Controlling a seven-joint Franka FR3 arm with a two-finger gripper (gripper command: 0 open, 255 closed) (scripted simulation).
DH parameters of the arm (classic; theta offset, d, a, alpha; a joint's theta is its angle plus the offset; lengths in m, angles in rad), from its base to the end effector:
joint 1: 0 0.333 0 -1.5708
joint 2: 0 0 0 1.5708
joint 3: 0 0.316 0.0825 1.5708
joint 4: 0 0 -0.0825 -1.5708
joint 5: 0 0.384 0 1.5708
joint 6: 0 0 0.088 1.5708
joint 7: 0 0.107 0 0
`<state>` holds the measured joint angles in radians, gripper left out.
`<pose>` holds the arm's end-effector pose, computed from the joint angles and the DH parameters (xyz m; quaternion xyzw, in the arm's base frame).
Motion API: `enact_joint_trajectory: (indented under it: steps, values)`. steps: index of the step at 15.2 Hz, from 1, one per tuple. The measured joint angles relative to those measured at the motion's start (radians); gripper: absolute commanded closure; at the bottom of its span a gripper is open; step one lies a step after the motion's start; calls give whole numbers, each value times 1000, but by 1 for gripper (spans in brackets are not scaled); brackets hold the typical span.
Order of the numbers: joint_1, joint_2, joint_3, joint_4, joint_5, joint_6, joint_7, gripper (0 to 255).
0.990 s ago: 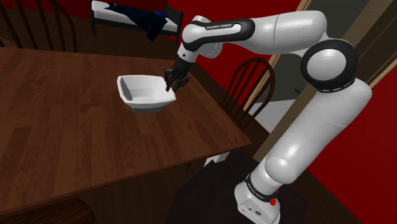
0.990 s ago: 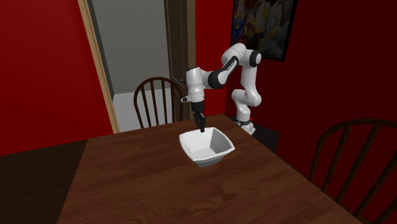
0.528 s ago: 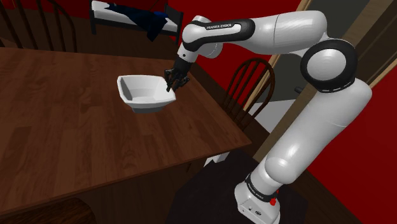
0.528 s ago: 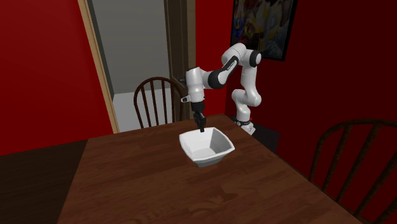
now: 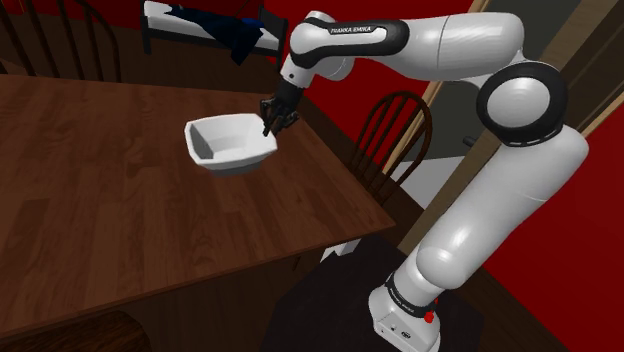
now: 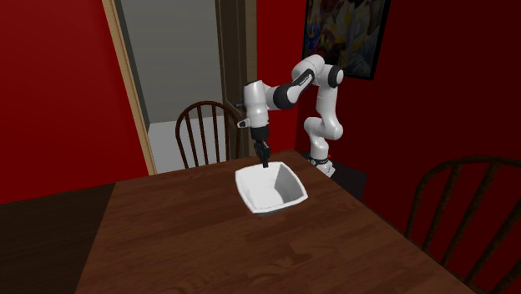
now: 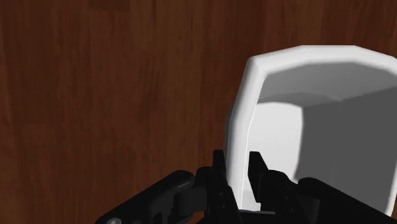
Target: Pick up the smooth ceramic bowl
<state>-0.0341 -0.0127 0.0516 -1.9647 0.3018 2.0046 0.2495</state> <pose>0.5597 0.0278 0.4840 -0.9748 0.1736 -0.0074 0.1399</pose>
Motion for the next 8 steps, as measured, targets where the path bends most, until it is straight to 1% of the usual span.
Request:
enact_joint_trajectory:
  steps: [8]
  values:
    - [-4,-19,-4,87,-12,-105,27,255]
